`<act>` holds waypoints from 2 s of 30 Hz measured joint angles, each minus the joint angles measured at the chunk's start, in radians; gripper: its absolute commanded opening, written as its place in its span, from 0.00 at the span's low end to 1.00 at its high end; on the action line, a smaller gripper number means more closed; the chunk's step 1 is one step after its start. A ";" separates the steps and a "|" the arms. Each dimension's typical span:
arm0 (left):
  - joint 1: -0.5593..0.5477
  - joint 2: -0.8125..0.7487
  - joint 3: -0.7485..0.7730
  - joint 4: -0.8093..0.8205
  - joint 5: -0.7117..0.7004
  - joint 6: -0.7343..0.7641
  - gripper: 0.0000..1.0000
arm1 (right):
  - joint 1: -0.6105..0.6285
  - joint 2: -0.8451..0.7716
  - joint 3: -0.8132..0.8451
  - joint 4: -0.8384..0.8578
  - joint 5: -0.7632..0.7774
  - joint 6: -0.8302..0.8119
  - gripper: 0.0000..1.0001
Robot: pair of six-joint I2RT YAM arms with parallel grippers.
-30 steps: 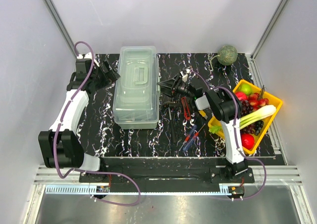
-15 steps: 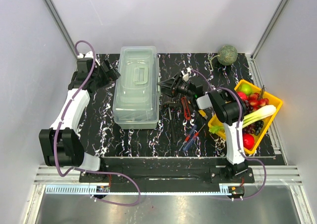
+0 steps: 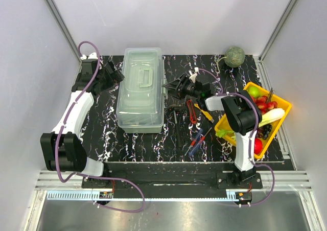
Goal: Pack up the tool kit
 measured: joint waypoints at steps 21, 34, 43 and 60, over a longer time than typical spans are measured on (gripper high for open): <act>-0.018 0.000 0.006 -0.026 -0.031 -0.067 0.99 | 0.006 0.096 -0.181 0.509 0.098 0.352 0.76; -0.019 0.002 0.018 -0.046 -0.038 -0.075 0.99 | 0.020 0.005 -0.316 0.414 0.188 0.355 1.00; -0.031 0.000 0.076 -0.155 -0.072 -0.027 0.99 | 0.020 -0.304 -0.293 -0.008 0.284 0.119 0.98; -0.190 -0.122 0.144 -0.224 -0.005 0.052 0.83 | 0.075 -0.625 -0.107 -0.695 0.449 -0.341 0.87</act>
